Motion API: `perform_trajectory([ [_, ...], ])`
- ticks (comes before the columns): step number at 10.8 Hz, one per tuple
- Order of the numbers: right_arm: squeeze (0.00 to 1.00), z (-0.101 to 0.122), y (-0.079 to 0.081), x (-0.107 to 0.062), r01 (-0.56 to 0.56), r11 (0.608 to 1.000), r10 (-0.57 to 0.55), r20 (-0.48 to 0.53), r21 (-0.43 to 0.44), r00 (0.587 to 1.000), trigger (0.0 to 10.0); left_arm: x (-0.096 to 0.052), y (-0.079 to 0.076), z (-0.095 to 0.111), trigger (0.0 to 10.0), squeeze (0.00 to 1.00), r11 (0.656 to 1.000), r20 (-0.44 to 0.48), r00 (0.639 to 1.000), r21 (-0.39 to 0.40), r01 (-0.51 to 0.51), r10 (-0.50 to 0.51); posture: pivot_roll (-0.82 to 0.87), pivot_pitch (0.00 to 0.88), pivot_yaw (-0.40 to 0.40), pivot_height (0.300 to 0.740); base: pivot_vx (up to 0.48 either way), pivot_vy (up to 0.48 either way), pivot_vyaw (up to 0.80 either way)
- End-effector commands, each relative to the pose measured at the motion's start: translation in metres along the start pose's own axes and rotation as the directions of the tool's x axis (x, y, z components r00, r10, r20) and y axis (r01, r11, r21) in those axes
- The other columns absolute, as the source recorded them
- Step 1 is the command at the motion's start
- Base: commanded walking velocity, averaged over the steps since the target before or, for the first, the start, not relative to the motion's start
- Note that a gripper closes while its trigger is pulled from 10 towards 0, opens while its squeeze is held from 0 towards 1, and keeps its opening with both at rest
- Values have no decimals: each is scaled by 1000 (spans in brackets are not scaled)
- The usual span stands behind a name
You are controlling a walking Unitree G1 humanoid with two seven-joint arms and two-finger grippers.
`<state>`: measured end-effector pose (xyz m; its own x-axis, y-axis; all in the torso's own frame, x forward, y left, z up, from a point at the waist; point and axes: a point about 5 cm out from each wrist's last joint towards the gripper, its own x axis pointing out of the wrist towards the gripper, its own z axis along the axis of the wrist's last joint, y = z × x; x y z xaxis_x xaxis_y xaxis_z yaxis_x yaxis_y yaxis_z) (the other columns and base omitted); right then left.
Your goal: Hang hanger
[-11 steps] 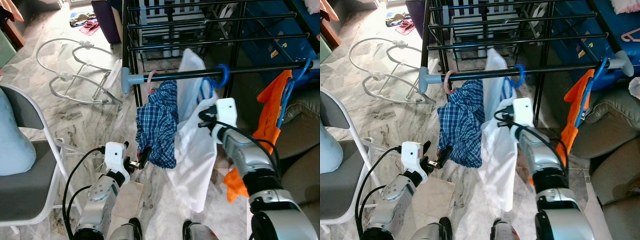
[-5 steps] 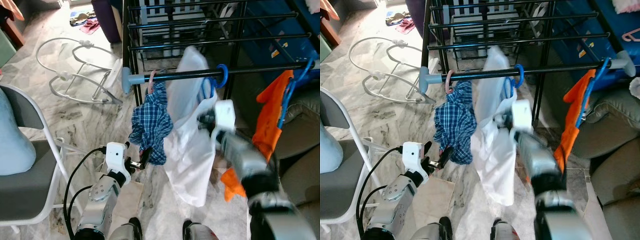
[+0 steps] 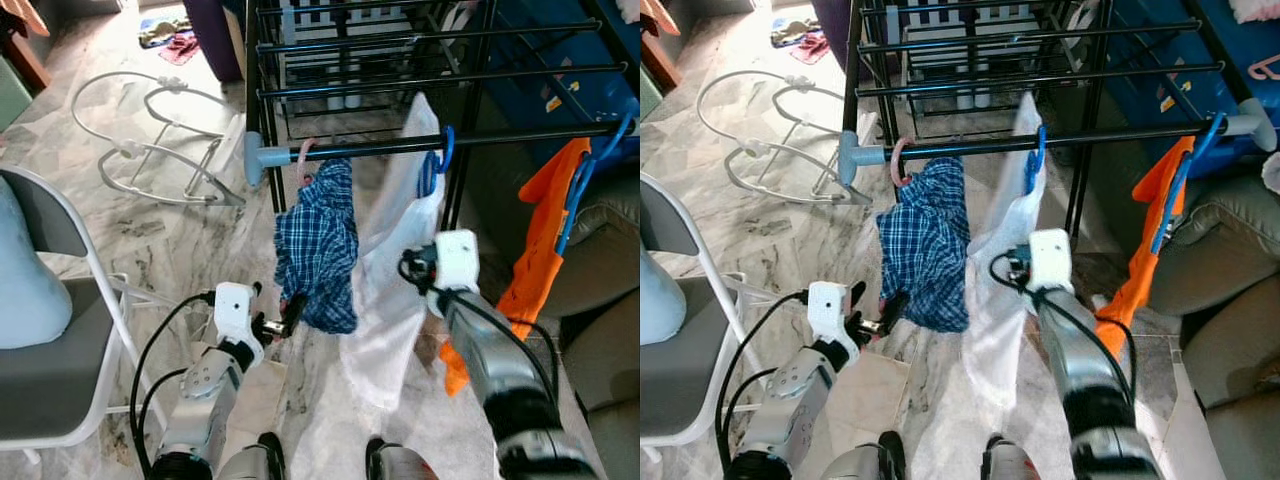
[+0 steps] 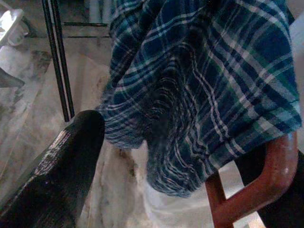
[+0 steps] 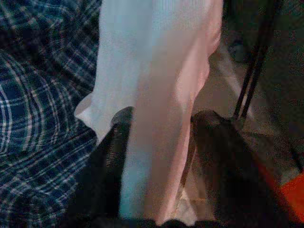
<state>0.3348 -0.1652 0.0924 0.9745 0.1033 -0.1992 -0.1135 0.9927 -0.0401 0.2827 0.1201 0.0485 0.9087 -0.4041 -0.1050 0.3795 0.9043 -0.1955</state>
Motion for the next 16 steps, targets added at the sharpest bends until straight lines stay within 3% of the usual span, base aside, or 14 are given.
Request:
perform_trajectory([
  [1,1000,3,-1,-4,19,1000,-19,41,2,999,10000,-2,3,-4,10000,0,1000,-20,1000,8,-10,10,-114,209,73,740,0,0,0],
  [7,1000,-2,-5,-45,43,998,-36,141,-43,989,10000,2,9,-9,10000,0,996,-48,996,61,-66,69,-123,168,72,740,0,0,0],
  [10,1000,-17,-10,-74,0,999,4,113,-38,994,10000,2,10,-14,10000,0,990,-59,993,106,-95,101,-131,137,78,740,0,0,0],
  [15,1000,-33,-8,-83,-25,1000,26,50,-13,998,10000,8,12,-15,10000,0,985,-79,989,126,-114,124,-144,125,87,740,-129,0,0],
  [16,886,-36,-4,-83,-33,999,33,40,-9,999,10000,8,12,-16,10000,0,985,-82,988,129,-118,129,-144,126,85,740,-345,0,0],
])
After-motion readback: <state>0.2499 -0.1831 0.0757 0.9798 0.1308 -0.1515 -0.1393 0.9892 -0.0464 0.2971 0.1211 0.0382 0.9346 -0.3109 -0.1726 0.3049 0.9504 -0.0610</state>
